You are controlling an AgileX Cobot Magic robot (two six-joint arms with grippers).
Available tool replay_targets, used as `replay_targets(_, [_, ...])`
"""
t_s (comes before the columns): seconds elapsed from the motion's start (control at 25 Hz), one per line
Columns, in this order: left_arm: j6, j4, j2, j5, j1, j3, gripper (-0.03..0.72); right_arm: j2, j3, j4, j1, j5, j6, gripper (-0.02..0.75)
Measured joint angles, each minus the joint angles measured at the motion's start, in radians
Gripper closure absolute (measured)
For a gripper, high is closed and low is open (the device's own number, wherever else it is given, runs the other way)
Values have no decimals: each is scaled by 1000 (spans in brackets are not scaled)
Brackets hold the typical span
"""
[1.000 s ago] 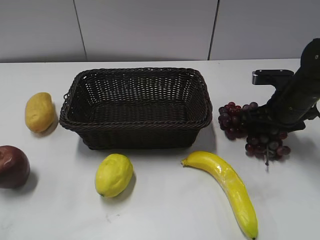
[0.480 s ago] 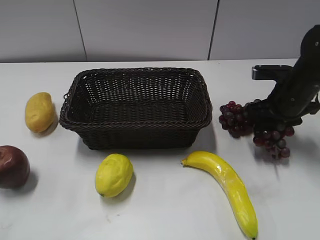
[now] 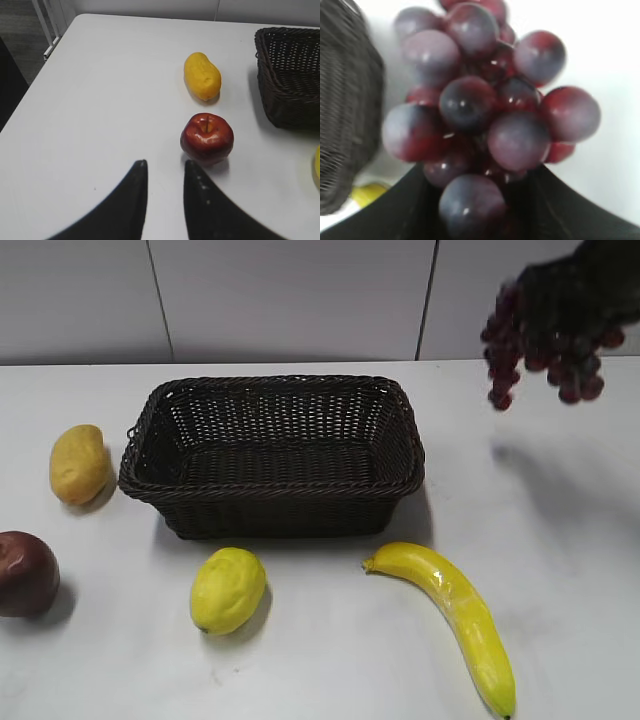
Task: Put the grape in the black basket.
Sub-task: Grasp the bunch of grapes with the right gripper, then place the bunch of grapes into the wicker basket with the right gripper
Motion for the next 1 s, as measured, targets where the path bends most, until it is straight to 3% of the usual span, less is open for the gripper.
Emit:
replay_targets(0.32, [0, 0, 0, 0, 0, 0, 460, -83, -246, 5, 154, 8, -20, 439])
replay_targets(0.56, [0, 0, 0, 0, 0, 0, 460, -46, -265, 12, 308, 4, -37, 440])
replay_targets(1.0, [0, 0, 0, 0, 0, 0, 460, 242, -266, 13, 437, -26, -72, 445])
